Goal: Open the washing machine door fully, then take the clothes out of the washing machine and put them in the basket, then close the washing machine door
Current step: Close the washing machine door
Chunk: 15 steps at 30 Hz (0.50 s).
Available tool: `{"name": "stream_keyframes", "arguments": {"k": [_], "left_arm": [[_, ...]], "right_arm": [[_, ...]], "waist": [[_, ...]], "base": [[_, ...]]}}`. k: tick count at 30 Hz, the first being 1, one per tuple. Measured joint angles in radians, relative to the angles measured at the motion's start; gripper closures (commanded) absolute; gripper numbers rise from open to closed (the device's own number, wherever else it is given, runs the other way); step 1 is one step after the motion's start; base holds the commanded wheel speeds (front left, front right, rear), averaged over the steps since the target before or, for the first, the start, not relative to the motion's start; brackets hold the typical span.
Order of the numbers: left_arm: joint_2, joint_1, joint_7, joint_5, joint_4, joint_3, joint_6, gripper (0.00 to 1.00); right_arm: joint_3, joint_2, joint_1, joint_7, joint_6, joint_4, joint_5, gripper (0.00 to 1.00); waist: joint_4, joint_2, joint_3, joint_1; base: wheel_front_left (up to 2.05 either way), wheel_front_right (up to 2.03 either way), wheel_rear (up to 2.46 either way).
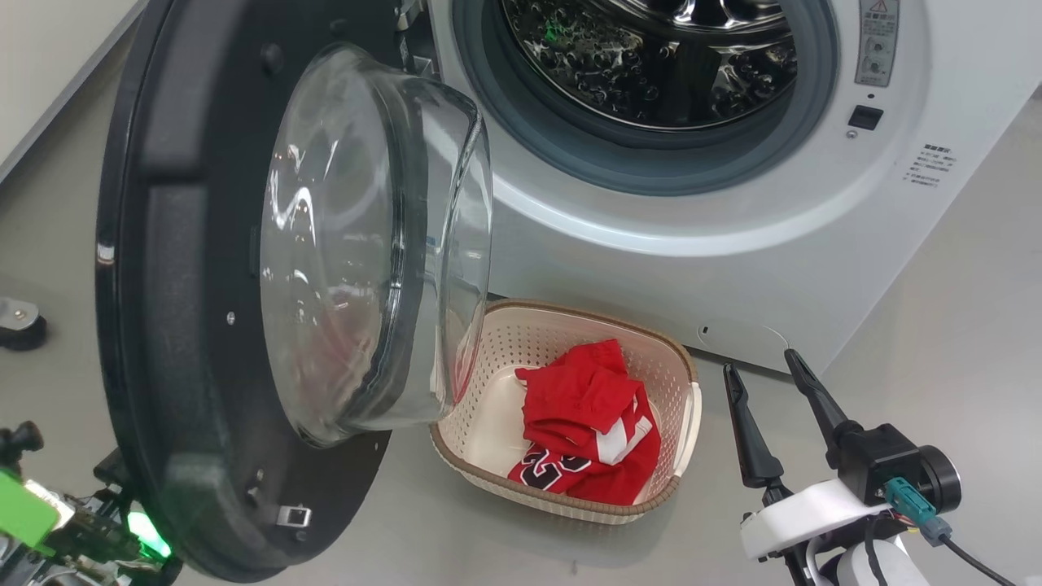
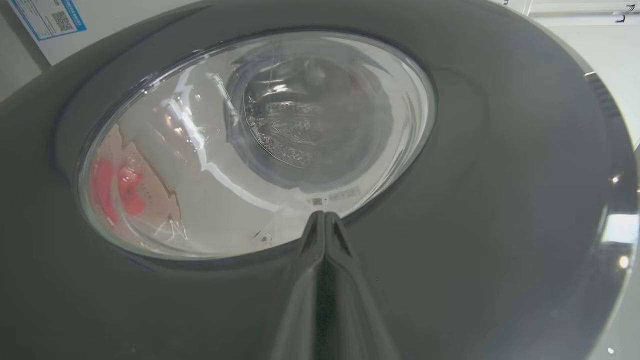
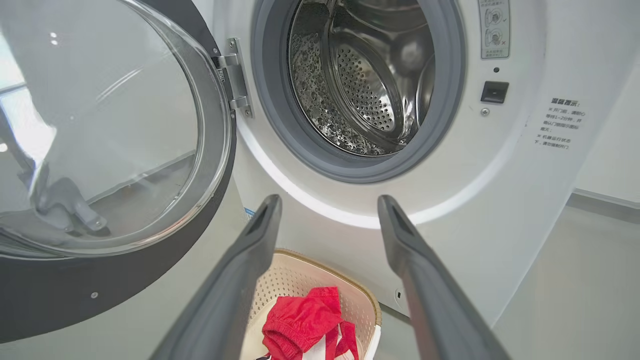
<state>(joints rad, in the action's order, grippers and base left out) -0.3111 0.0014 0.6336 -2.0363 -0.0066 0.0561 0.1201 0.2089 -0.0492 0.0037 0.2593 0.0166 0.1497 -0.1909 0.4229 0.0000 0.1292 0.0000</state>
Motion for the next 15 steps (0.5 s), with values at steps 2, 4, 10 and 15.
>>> {"name": "stream_keyframes", "arguments": {"k": [2, 4, 10, 15], "left_arm": [[0.007, 0.0, 0.022, 0.0, -0.021, -0.008, 0.0, 1.0], [0.015, 0.0, 0.035, 0.0, -0.039, -0.009, 0.0, 1.0], [0.021, 0.0, 0.075, 0.0, -0.07, -0.013, 0.0, 1.0], [0.03, 0.0, 0.098, 0.001, -0.085, -0.015, 0.0, 1.0]], "right_arm": [[0.001, 0.0, -0.002, 0.0, 0.0, 0.0, 0.0, 0.0], [0.002, 0.0, -0.007, 0.0, 0.0, -0.002, 0.0, 0.0], [0.003, 0.0, -0.026, 0.0, 0.0, -0.009, 0.0, 0.0], [0.008, 0.0, -0.038, 0.0, 0.0, -0.012, -0.001, 0.0]], "waist": [[-0.011, 0.0, 0.003, 0.0], [-0.024, 0.0, 0.007, 0.0], [-0.068, 0.0, 0.016, 0.0], [-0.114, 0.0, 0.025, 0.0]], "base": [[0.0, 0.0, 0.0], [0.0, 0.0, 0.0], [0.0, 0.0, 0.0], [0.0, 0.0, 0.0]]}}
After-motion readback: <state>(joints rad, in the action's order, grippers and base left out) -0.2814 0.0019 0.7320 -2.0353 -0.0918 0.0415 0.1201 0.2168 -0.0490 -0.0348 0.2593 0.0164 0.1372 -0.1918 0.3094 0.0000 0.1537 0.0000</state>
